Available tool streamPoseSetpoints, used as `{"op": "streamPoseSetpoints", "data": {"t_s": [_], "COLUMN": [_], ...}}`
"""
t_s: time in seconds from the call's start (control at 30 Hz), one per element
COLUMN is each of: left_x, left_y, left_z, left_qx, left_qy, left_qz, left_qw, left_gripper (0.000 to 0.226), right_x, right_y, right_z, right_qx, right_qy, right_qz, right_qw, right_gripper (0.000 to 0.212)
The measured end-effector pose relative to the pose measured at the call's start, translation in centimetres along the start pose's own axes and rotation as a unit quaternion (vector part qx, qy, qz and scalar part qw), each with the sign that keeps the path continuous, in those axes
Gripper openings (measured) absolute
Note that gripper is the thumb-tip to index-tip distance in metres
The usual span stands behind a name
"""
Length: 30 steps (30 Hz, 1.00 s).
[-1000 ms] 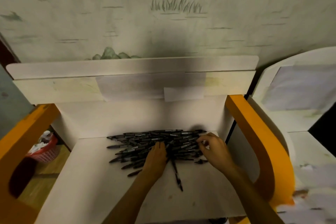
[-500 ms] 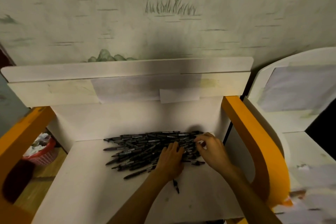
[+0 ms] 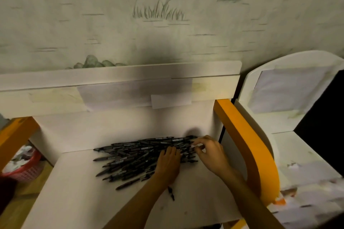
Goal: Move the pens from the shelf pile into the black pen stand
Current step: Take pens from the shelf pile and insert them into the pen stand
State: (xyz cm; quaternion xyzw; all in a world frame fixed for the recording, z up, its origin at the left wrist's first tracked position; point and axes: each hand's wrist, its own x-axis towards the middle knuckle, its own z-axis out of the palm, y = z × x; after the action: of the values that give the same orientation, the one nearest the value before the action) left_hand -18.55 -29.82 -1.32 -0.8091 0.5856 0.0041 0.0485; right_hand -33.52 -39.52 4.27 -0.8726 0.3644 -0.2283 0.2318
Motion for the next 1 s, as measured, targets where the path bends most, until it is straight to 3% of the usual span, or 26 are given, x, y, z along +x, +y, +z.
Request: {"op": "streamPoseSetpoints", "data": {"t_s": [0.17, 0.4, 0.57, 0.8, 1.0], "left_x": [-1.1, -4.3, -5.3, -5.3, -4.7], "left_y": [-1.4, -4.2, -5.7, -5.4, -5.3], "left_z": [-1.0, -1.7, -2.4, -1.9, -1.6], "left_qx": [-0.064, -0.312, -0.245, -0.064, -0.048], "left_qy": [0.018, 0.035, -0.015, -0.096, -0.072], "left_qz": [-0.047, -0.082, -0.085, 0.042, 0.058], "left_qw": [0.997, 0.946, 0.966, 0.992, 0.995], "left_gripper": [0.053, 0.056, 0.046, 0.051, 0.031], "right_x": [0.2, 0.1, -0.1, -0.3, -0.8], "right_y": [-0.2, -0.7, -1.2, -1.7, -1.6], "right_z": [-0.3, 0.7, 0.8, 0.8, 0.9], "right_qx": [0.008, 0.009, 0.012, 0.017, 0.002], "right_qy": [0.004, -0.006, -0.014, -0.009, -0.017], "right_qz": [0.004, -0.001, 0.001, -0.002, -0.005], "right_qw": [1.0, 1.0, 1.0, 1.0, 1.0], "right_gripper": [0.017, 0.015, 0.014, 0.012, 0.013]}}
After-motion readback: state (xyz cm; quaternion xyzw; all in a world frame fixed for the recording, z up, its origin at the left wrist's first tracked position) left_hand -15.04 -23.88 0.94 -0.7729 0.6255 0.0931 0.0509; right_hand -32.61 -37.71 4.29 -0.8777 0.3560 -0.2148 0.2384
